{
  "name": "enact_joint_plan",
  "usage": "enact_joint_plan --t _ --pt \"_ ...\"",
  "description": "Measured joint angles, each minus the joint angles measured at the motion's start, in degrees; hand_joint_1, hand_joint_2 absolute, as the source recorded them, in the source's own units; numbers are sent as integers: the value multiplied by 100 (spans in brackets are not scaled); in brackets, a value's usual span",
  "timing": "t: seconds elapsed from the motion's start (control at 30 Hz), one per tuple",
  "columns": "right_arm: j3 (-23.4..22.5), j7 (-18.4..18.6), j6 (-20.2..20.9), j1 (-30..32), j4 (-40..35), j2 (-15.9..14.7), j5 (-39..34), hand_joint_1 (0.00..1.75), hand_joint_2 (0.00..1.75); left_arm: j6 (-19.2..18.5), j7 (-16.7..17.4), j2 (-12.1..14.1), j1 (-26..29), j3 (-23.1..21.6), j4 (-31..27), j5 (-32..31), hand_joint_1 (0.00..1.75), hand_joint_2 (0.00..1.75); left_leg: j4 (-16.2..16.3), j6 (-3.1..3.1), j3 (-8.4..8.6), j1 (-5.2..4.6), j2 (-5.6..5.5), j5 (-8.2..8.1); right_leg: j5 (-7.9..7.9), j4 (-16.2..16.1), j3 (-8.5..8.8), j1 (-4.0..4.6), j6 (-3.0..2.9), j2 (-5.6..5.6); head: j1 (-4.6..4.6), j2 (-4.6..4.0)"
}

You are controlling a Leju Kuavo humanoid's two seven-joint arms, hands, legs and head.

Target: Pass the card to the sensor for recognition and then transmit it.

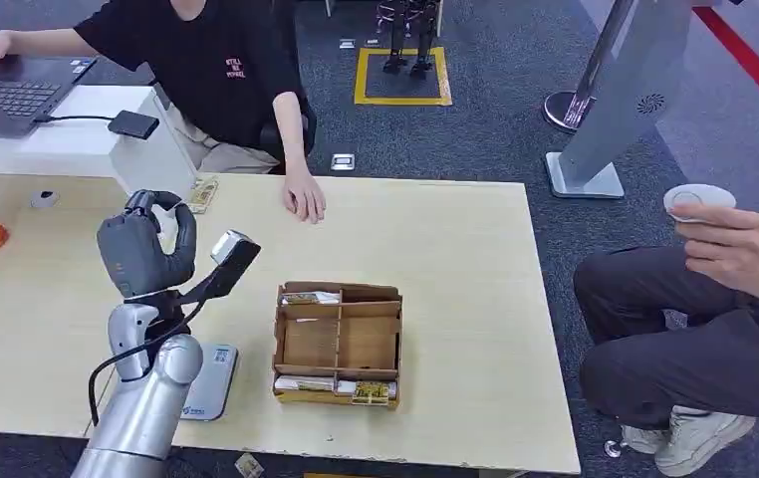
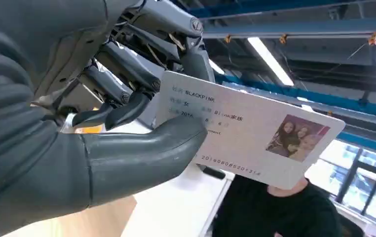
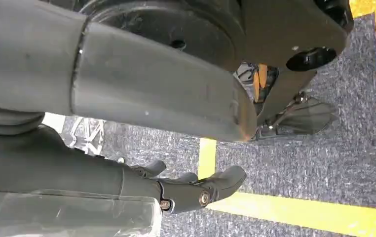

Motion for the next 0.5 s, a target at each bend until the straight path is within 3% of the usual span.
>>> enact_joint_plan --t 0.17,0.5 --pt "112 2 9 -32 83 -55 92 0 0 0 -26 -103 -448 287 503 -337 175 175 0 0 -1 0 0 1 0 1 0 0 0 0 0 0" --pt "289 66 17 -94 160 -118 241 0 0 2 577 -70 -1214 392 1449 -1128 175 175 0 2 -2 0 0 3 1 1 0 0 0 0 0 0"
